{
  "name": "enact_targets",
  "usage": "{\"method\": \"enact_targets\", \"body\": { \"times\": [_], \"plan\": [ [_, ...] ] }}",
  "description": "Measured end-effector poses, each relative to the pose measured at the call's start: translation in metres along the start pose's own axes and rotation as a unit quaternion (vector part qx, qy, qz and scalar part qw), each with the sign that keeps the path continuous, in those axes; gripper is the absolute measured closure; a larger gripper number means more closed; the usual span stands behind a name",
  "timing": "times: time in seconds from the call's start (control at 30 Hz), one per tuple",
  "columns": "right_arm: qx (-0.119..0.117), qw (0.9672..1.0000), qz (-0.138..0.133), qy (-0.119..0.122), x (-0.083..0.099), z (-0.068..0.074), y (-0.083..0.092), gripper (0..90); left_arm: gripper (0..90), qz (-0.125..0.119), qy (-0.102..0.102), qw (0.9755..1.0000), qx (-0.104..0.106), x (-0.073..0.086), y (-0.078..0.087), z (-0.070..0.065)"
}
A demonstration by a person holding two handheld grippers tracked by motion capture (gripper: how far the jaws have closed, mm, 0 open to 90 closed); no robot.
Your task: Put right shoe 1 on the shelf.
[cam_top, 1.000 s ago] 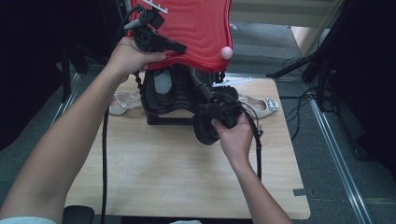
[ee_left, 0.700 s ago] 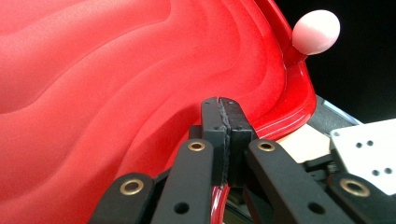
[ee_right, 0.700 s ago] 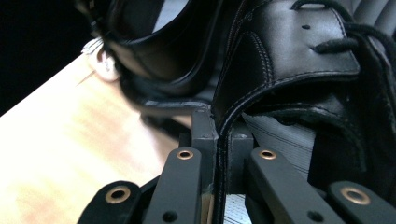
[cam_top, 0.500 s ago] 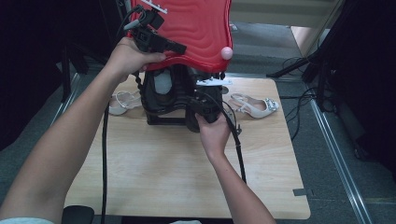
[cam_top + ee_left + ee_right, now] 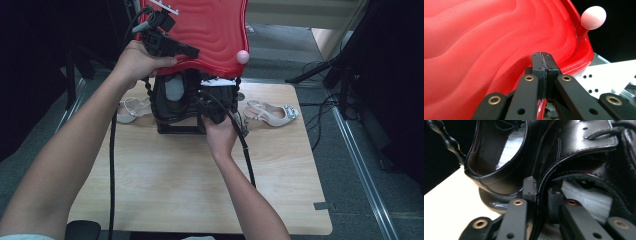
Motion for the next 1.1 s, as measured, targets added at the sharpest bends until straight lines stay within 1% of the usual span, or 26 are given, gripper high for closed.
{"method": "enact_targets", "body": {
  "times": [0.1,0.13,0.17,0.27,0.43,0.5,0.53,0.6,0.63,0.67,0.7,0.77,0.8,0.87,0.9,0.93,0.97,1.03,1.1],
  "plan": [
    [-0.007,0.9999,0.001,-0.011,0.000,-0.001,-0.001,74.5,90.0,-0.002,0.002,1.0000,-0.002,0.000,0.000,0.000],
    [-0.014,0.9996,0.001,-0.024,-0.001,-0.001,-0.001,72.1,90.0,-0.002,0.002,1.0000,-0.002,0.000,0.000,0.000],
    [-0.021,0.9993,0.001,-0.031,-0.002,-0.001,-0.001,69.4,90.0,-0.002,0.002,1.0000,-0.002,0.000,0.000,0.000],
    [-0.047,0.9978,0.000,-0.046,-0.003,0.000,0.000,67.6,90.0,-0.002,0.003,1.0000,-0.002,0.000,0.000,0.000],
    [-0.059,0.9977,0.017,-0.030,-0.004,0.003,0.006,68.9,90.0,-0.002,0.002,1.0000,-0.004,0.000,0.000,0.000],
    [-0.065,0.9974,0.018,-0.026,-0.005,0.003,0.013,72.1,90.0,-0.001,0.002,1.0000,-0.004,0.000,0.000,0.000],
    [-0.072,0.9966,0.024,-0.032,-0.005,0.003,0.016,72.9,90.0,-0.003,0.003,1.0000,-0.005,0.000,-0.001,0.000],
    [-0.080,0.9960,0.022,-0.031,-0.004,0.003,0.023,76.2,90.0,-0.001,0.006,1.0000,-0.005,0.000,-0.001,0.000],
    [-0.087,0.9955,0.024,-0.028,-0.002,0.004,0.028,79.7,90.0,-0.001,0.005,1.0000,-0.006,-0.001,-0.001,0.000],
    [-0.094,0.9946,0.030,-0.031,0.000,0.005,0.032,81.5,90.0,0.000,0.005,1.0000,-0.007,-0.001,-0.001,0.000],
    [-0.096,0.9944,0.031,-0.031,0.001,0.005,0.035,83.4,90.0,0.000,0.005,1.0000,-0.008,-0.001,-0.001,0.000],
    [-0.115,0.9924,0.030,-0.031,0.006,0.007,0.047,88.3,90.0,0.001,0.004,0.9999,-0.010,-0.001,-0.001,-0.001],
    [-0.116,0.9924,0.029,-0.028,0.007,0.008,0.050,89.8,90.0,0.001,0.004,1.0000,-0.009,-0.001,-0.001,-0.001],
    [-0.131,0.9905,0.028,-0.030,0.013,0.009,0.059,90.0,90.0,0.001,0.005,0.9999,-0.009,-0.001,-0.001,0.000],
    [-0.133,0.9907,0.020,-0.024,0.016,0.010,0.064,90.0,90.0,0.001,0.005,0.9999,-0.009,-0.001,-0.001,-0.001],
    [-0.139,0.9900,0.017,-0.017,0.019,0.011,0.068,90.0,90.0,0.001,0.004,1.0000,-0.009,-0.001,-0.001,-0.001],
    [-0.146,0.9890,0.019,-0.016,0.023,0.011,0.070,90.0,90.0,0.002,0.004,1.0000,-0.008,-0.001,-0.001,0.000],
    [-0.158,0.9868,0.032,-0.018,0.032,0.011,0.072,90.0,90.0,0.002,0.008,1.0000,-0.005,-0.001,-0.001,0.000],
    [-0.164,0.9858,0.034,-0.016,0.039,0.009,0.072,90.0,90.0,0.002,0.008,1.0000,-0.005,-0.001,-0.001,0.000]
  ]
}}
Point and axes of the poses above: each handheld gripper's, and its own axes: y roughly backward along the jaws, x roughly out of its underside, z roughly to its left, the point moved 3 cm from there along -y, roughly forward along the jaws, and after that the axes turned 11 degrees about -z, right-handed, at the moved point
